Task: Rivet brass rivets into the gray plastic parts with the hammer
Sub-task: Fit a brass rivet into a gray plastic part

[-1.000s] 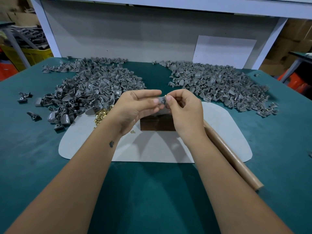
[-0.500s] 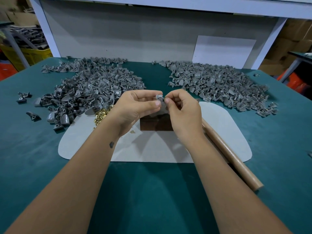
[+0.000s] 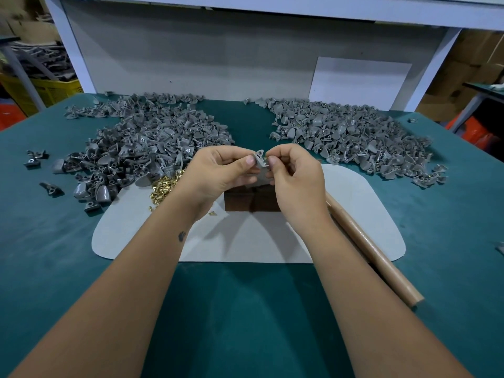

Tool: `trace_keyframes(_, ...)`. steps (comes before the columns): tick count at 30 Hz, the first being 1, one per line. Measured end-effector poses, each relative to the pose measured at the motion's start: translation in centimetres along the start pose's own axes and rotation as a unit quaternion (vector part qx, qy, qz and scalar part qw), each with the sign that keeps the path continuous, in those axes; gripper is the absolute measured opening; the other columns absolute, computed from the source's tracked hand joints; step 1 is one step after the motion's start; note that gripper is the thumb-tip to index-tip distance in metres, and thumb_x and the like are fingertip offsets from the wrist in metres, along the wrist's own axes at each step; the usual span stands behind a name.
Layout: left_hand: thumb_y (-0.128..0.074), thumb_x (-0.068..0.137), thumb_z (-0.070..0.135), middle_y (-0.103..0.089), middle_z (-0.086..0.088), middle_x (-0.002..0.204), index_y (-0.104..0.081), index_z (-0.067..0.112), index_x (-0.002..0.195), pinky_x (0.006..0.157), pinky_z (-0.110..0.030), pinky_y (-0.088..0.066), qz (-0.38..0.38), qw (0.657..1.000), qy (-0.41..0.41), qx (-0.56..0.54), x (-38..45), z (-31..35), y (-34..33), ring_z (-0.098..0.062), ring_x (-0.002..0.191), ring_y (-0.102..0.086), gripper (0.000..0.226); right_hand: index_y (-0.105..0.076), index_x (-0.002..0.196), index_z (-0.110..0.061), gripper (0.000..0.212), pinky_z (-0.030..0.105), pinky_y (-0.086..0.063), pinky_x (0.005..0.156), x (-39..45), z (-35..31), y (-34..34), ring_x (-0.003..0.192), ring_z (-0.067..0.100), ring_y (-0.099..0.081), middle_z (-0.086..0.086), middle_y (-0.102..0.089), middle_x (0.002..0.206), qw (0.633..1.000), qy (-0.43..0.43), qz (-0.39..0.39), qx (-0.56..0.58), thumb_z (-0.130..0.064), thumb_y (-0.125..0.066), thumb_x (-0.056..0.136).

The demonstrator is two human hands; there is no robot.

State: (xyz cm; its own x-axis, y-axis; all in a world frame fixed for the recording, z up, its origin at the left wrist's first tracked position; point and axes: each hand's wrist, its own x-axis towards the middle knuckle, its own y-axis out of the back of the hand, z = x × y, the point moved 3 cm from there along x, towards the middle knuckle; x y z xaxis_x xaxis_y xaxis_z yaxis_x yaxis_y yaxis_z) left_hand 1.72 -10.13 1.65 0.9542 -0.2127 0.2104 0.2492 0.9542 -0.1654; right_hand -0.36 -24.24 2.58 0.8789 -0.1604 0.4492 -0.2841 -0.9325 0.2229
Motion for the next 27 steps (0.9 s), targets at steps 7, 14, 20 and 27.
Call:
trace_keyframes(7,-0.064,0.084,0.008,-0.073,0.001,0.069,-0.072,0.012,0.083,0.064,-0.016,-0.056,0.009,1.000,-0.012,0.010,0.02,0.11,-0.25,-0.007,0.068,-0.069,0.008,-0.061,0.085,-0.016,0.016,0.043,-0.053,0.079,-0.06,-0.11,-0.13,0.080,0.020,-0.063,-0.002,-0.064,0.080,1.000,0.001,-0.002,0.001,-0.002,-0.056,0.091)
trace_keyframes(14,-0.056,0.094,-0.001,-0.071,0.003,0.066,-0.067,0.010,0.089,0.059,-0.016,-0.055,0.047,0.998,-0.029,0.022,0.31,-0.07,-0.38,-0.005,0.063,-0.067,0.016,-0.057,0.078,-0.028,0.026,0.042,-0.053,0.078,0.02,0.05,-0.48,0.079,0.016,-0.062,-0.007,-0.063,0.078,1.000,0.015,0.000,-0.004,-0.005,-0.056,0.091)
trace_keyframes(20,-0.058,0.092,-0.007,-0.073,0.003,0.071,-0.070,0.013,0.099,0.064,-0.016,-0.056,0.057,0.997,-0.048,0.020,0.10,-0.08,-0.70,-0.007,0.065,-0.068,0.024,-0.058,0.082,-0.022,0.018,0.036,-0.053,0.077,0.10,0.34,-0.68,0.079,0.014,-0.061,-0.006,-0.062,0.080,0.999,0.023,0.013,-0.020,-0.007,-0.055,0.092)
trace_keyframes(27,-0.074,0.069,0.009,-0.077,-0.001,0.087,-0.071,0.014,0.104,0.075,-0.019,-0.057,0.017,0.999,-0.042,-0.003,0.18,-0.36,-0.16,-0.011,0.081,-0.073,0.035,-0.059,0.085,-0.020,0.013,0.025,-0.047,0.075,0.06,0.49,-0.76,0.084,0.012,-0.057,-0.001,-0.063,0.090,0.998,0.026,0.007,-0.053,-0.009,-0.057,0.092)
